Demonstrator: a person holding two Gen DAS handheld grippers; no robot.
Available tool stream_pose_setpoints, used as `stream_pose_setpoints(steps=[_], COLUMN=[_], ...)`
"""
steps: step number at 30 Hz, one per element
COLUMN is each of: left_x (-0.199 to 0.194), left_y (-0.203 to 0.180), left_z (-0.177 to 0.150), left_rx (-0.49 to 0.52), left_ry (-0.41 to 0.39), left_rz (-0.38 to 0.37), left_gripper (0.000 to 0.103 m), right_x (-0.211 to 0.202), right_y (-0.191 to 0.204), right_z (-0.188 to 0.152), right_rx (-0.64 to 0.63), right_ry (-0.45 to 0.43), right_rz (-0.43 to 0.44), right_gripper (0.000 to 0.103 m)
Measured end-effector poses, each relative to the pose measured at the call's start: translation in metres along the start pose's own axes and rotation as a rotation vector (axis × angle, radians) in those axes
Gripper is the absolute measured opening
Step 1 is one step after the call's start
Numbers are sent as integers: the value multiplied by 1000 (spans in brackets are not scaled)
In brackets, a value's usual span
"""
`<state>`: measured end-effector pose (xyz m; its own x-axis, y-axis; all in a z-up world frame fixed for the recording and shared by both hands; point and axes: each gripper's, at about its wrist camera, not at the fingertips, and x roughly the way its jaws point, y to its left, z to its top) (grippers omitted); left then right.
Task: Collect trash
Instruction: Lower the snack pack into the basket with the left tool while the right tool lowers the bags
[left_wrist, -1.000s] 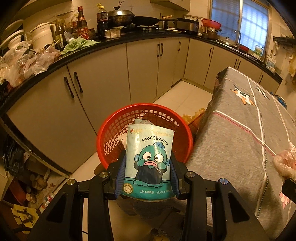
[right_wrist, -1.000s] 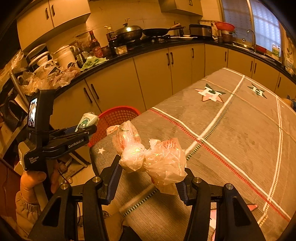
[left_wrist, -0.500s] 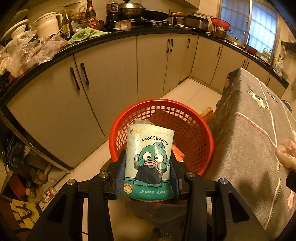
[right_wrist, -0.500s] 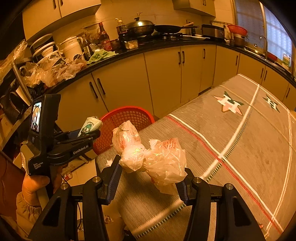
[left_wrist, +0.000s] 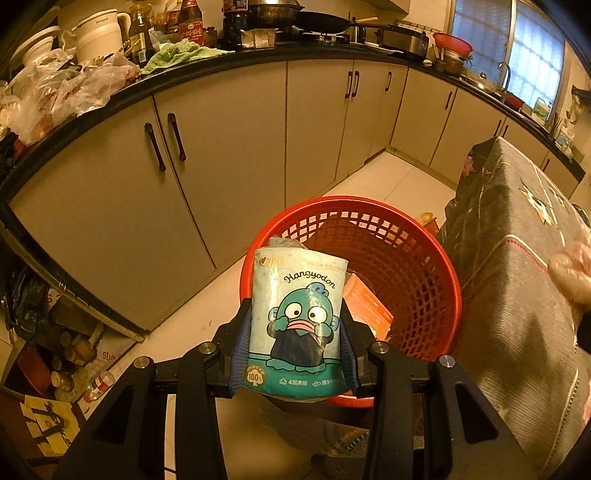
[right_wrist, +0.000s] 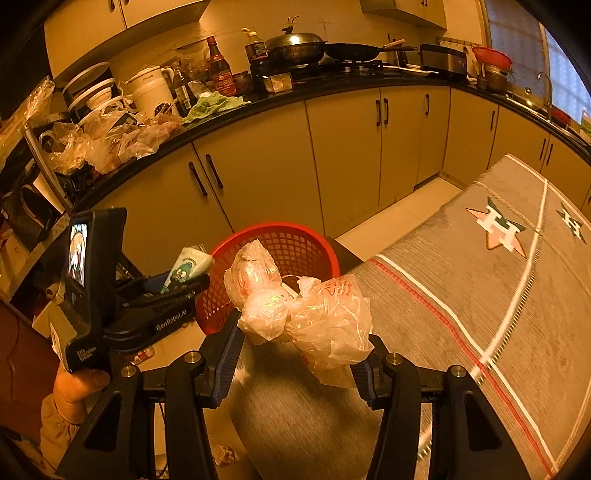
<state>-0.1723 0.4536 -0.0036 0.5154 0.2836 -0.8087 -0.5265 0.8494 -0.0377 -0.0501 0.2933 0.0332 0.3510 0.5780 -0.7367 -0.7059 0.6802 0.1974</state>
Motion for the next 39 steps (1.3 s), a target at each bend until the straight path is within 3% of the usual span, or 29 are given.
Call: stream_pose_setpoints(steps=[19,39], left_x=[23,35], left_y=[9,14], left_z=[12,14], left_rx=[-7,-18], left_ry=[13,21], left_rz=[6,-5], left_gripper=[40,41], right_x=[49,75], right_y=[14,9], right_z=[40,48], right_rx=[-6,21], right_ry=[15,42], right_rz=[27,22], right_gripper=[58,58])
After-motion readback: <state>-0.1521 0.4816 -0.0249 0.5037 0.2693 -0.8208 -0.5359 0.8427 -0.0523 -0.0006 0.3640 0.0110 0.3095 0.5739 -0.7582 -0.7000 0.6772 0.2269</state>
